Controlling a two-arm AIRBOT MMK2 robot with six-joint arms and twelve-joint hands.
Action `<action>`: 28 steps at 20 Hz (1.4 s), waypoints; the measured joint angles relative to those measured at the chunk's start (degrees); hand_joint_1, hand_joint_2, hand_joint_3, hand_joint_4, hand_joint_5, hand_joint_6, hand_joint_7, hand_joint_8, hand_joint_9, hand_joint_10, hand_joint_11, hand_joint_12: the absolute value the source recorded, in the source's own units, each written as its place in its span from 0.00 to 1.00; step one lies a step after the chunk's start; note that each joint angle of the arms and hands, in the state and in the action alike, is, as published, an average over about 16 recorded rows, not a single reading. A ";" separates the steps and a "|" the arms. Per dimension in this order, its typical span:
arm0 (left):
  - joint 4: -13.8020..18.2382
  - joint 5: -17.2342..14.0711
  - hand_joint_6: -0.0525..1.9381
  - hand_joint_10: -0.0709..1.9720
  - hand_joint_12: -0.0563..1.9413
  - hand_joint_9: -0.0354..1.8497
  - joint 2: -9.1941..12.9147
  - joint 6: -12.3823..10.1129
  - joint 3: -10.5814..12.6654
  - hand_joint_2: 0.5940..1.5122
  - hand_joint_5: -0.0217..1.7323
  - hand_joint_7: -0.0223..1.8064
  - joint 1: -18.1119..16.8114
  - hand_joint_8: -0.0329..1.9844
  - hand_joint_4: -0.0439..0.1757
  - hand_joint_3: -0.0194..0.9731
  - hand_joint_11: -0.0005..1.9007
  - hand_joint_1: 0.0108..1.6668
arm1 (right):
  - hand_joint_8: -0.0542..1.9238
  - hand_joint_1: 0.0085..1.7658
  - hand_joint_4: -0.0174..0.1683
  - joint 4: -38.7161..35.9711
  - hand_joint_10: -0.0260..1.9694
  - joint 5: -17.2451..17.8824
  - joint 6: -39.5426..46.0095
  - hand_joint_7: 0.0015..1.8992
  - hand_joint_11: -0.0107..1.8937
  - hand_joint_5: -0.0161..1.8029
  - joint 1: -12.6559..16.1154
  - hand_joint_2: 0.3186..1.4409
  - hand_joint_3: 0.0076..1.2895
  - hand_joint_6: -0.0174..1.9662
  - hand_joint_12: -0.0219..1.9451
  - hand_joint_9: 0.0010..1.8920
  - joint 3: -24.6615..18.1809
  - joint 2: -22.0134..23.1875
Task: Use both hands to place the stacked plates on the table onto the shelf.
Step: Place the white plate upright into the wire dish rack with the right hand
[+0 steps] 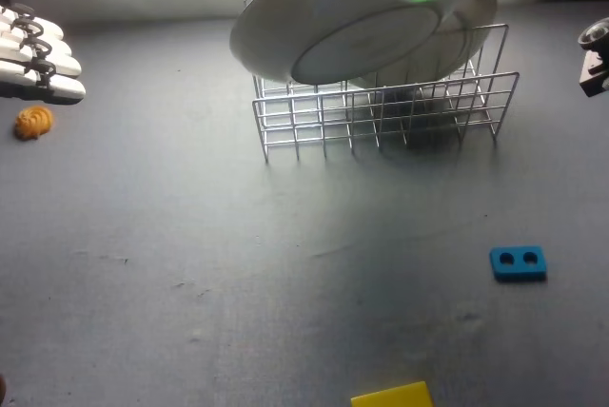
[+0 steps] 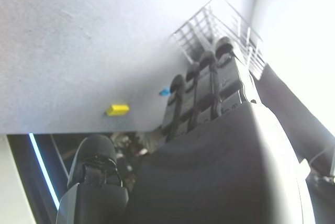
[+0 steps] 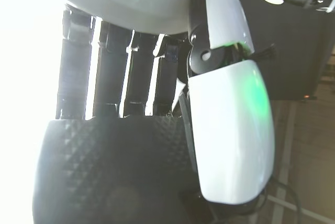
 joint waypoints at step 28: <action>0.42 0.00 0.03 0.04 0.03 0.03 0.00 0.00 -0.06 0.70 0.04 0.02 0.01 0.02 0.23 0.04 0.01 0.00 | 0.43 0.69 0.08 6.10 0.01 2.01 -2.91 0.59 0.49 0.55 -9.30 0.61 0.00 0.39 0.44 0.69 15.83 -10.82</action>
